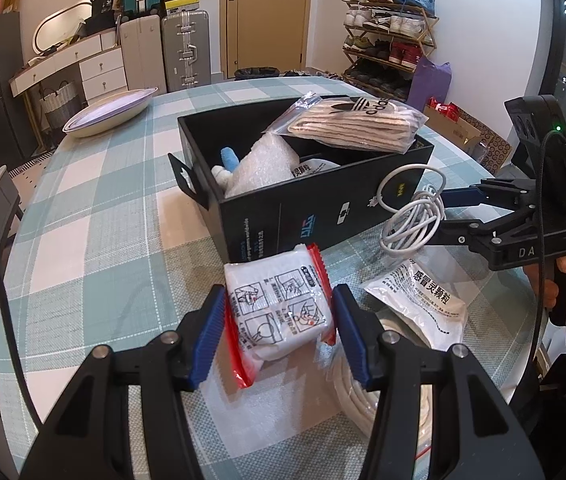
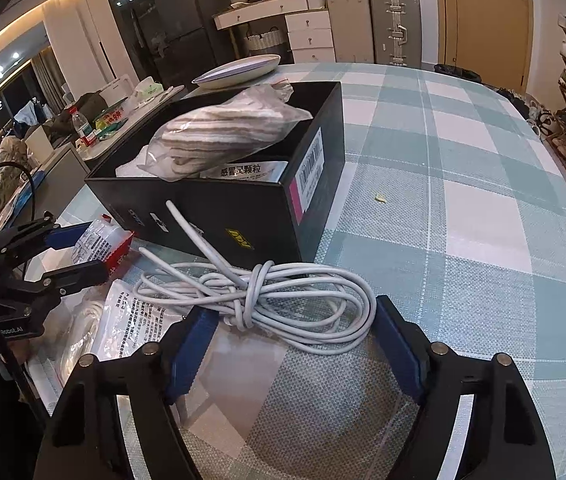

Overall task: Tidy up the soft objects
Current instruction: 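Grasp the red-edged packet with the left gripper while the right grasps the white cable, then carry the packet and the cable over the black box with both grippers, then open both grippers to drop the packet and cable into the box, then move the left gripper to the bagged white rope while the right approaches the sachet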

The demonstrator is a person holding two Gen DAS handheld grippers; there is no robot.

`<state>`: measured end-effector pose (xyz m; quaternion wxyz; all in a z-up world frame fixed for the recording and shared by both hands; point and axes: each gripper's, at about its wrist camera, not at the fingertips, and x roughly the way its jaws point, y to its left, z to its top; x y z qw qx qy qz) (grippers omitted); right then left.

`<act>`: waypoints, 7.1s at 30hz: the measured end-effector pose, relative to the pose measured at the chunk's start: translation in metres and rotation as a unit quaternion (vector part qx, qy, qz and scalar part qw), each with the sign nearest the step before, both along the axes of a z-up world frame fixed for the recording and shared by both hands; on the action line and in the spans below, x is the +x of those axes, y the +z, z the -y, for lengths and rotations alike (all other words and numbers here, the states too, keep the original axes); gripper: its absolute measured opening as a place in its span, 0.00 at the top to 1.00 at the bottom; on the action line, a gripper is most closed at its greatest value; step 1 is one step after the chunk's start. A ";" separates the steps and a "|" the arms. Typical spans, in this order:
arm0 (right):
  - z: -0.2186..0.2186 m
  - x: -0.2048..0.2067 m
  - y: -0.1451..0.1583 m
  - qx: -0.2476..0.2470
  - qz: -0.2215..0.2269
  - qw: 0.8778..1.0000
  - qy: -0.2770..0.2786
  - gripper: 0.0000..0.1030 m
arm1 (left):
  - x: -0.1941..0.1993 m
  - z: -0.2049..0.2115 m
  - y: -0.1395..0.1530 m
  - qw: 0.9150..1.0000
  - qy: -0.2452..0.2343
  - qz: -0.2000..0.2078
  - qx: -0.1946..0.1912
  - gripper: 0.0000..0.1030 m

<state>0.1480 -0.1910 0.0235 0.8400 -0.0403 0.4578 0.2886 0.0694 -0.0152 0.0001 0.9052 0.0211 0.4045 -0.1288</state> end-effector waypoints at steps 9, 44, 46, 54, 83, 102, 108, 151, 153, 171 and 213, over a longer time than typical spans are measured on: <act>0.010 -0.005 0.006 0.035 0.005 0.999 0.025 0.26 | -0.006 -0.005 0.014 1.000 -0.004 0.019 -0.012 0.49; 0.031 -0.026 0.090 0.107 0.147 0.982 -0.043 0.26 | -0.002 -0.014 0.063 0.993 0.042 0.108 -0.034 0.48; 0.030 -0.022 0.094 0.099 0.155 0.981 -0.067 0.26 | 0.002 -0.013 0.063 0.993 0.044 0.109 -0.031 0.48; 0.025 -0.008 0.098 0.065 0.174 0.975 -0.121 0.26 | 0.021 -0.009 0.060 0.992 0.054 0.114 -0.014 0.48; -0.047 0.040 0.058 -0.024 0.153 0.985 -0.080 0.26 | 0.068 -0.006 0.043 0.993 0.062 0.102 -0.004 0.48; -0.074 0.051 0.046 -0.081 0.184 0.979 -0.019 0.19 | 0.078 -0.003 0.037 0.994 0.057 0.096 0.002 0.48; -0.061 0.037 0.054 -0.095 0.201 0.975 -0.017 0.08 | 0.077 0.000 0.036 0.994 0.048 0.094 0.003 0.47; -0.025 -0.033 0.031 -0.009 0.049 0.998 0.044 0.01 | -0.028 -0.002 0.022 0.995 0.041 0.083 0.031 0.01; -0.028 -0.035 0.029 -0.010 0.047 0.998 0.049 0.01 | -0.030 -0.001 0.018 0.996 0.037 0.076 0.031 0.01; -0.057 -0.048 0.016 -0.008 0.022 0.995 0.093 0.01 | -0.040 -0.001 0.010 0.998 0.008 0.052 0.039 0.01; -0.021 -0.025 -0.004 -0.101 0.007 0.994 0.043 0.01 | -0.032 0.036 -0.021 0.997 -0.030 -0.025 0.060 0.01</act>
